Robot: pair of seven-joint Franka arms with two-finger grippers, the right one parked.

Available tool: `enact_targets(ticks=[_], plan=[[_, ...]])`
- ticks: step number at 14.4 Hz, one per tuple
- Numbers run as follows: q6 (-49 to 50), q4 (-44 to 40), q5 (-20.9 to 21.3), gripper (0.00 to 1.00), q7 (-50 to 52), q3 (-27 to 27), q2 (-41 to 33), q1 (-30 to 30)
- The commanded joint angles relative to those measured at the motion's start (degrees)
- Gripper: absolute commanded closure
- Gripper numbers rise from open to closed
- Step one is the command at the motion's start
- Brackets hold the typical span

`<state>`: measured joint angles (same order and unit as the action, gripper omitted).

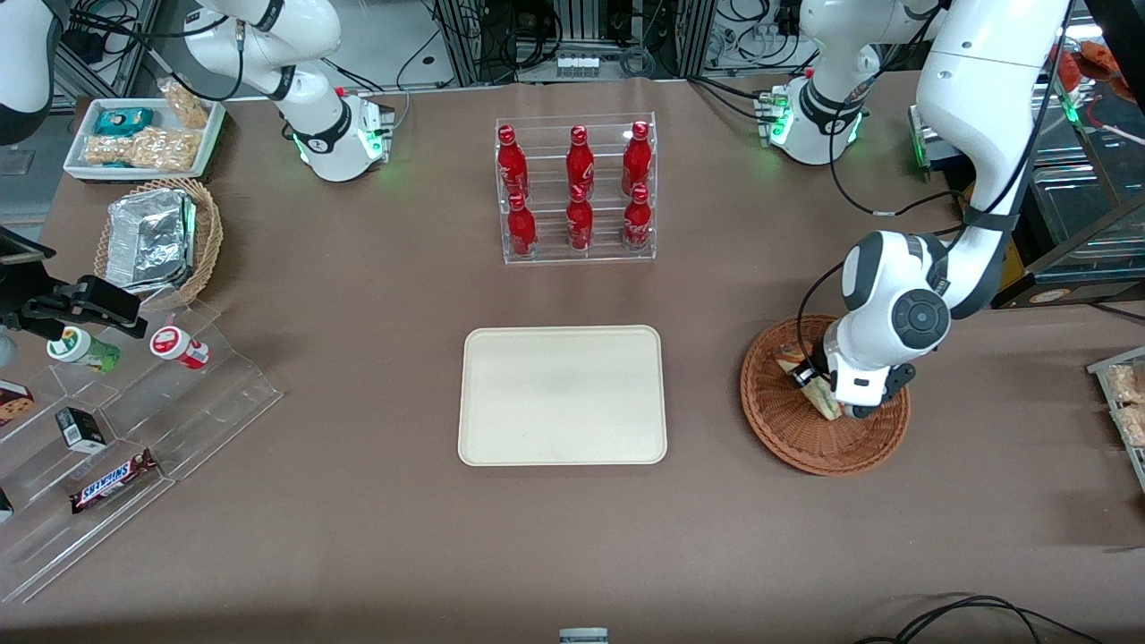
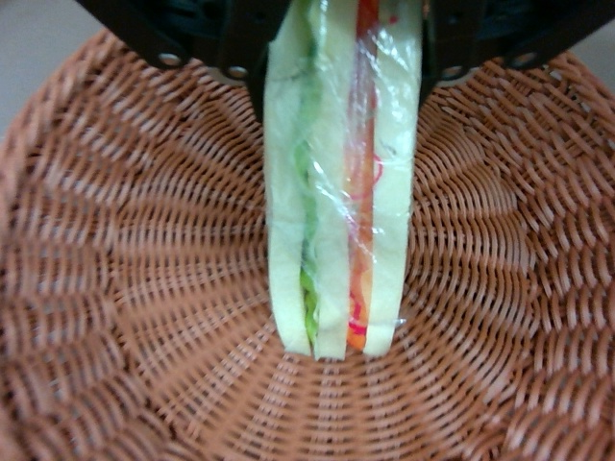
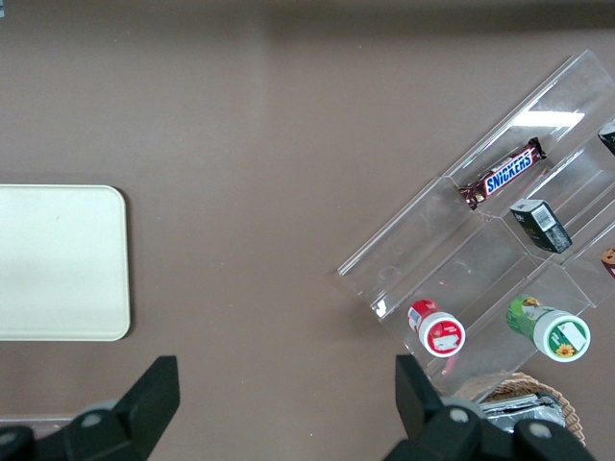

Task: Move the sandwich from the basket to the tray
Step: 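Lower the left gripper and close it on the wrapped sandwich, then lift the sandwich and carry it over the cream tray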

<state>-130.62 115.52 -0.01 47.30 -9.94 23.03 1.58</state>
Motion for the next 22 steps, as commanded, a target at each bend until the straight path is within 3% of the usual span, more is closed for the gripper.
enact_targets(ticks=[1, 5, 8, 11, 14, 16, 18, 22], plan=[[10.87, -7.21, 0.45, 0.94, 0.25, 0.45, -1.58, 0.71], [26.53, -18.2, 0.18, 0.93, -0.02, -1.65, -3.43, 2.02], [29.99, -21.21, 0.27, 0.93, -0.11, -4.73, -3.17, 6.92], [29.02, -23.84, 0.01, 0.93, -0.28, -4.83, 0.24, 14.74], [28.84, -32.36, 0.01, 0.93, 0.68, -4.74, 7.8, 21.09], [27.88, -37.19, 0.88, 0.88, -0.1, -4.74, 12.98, 24.77], [20.19, -38.26, 3.61, 0.88, 0.5, -4.74, 17.38, 26.89], [10.3, -42.02, 3.96, 0.79, 0.07, -4.65, 24.23, 29.71]])
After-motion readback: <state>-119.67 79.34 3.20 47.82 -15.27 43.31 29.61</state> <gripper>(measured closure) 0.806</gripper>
